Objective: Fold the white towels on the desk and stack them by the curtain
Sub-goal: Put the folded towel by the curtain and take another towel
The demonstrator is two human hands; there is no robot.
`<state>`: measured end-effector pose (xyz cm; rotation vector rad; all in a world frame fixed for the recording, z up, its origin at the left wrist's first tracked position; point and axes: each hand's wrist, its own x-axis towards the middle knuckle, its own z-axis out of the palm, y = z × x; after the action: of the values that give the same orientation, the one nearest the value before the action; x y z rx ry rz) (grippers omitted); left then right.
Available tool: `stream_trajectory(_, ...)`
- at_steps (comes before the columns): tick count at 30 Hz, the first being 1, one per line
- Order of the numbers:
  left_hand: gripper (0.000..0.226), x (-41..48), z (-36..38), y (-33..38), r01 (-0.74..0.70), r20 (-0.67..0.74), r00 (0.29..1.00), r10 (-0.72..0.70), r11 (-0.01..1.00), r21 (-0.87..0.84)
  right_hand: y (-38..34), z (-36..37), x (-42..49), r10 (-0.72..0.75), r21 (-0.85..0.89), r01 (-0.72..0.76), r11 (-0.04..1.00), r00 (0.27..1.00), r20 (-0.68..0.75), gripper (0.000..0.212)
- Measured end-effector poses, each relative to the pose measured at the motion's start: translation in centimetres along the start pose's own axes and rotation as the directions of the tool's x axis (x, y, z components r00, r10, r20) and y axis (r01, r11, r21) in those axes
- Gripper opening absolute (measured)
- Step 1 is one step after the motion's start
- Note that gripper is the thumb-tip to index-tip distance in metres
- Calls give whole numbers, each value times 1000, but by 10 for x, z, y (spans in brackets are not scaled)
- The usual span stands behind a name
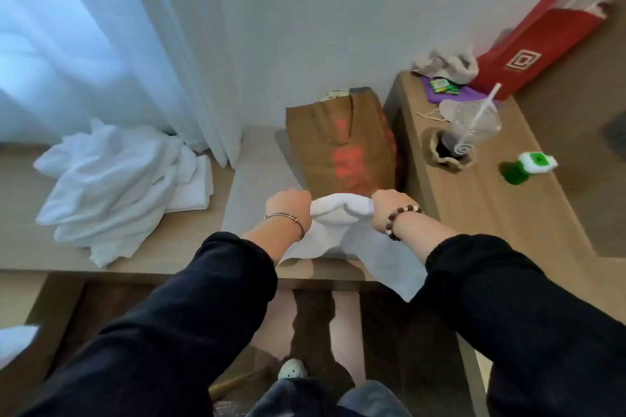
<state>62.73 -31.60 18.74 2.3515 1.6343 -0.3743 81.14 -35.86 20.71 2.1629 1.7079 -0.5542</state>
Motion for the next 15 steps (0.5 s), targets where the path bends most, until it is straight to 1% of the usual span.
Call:
stream_trajectory(3, 25, 2, 8, -74, 160, -15, 987, -161, 985, -64, -69, -7, 35, -145, -87, 143, 986, 989, -13, 20)
stream_trajectory(7, 24, 0, 30, -152, 330, 18, 943, -332, 927, -177, -152, -8, 77, -346, -209, 341, 916, 938, 15, 20)
stream_trajectory(11, 22, 1, 69, -213, 491, 72, 868, -491, 829, -267, -229, 10, 128, -490, -300, 496, 815, 866, 98, 15)
stream_trajectory(15, 20, 12, 101, -267, 619, 153, 783, -604, 725, -302, -294, 34, 175, -580, -360, 599, 716, 796, 172, 14)
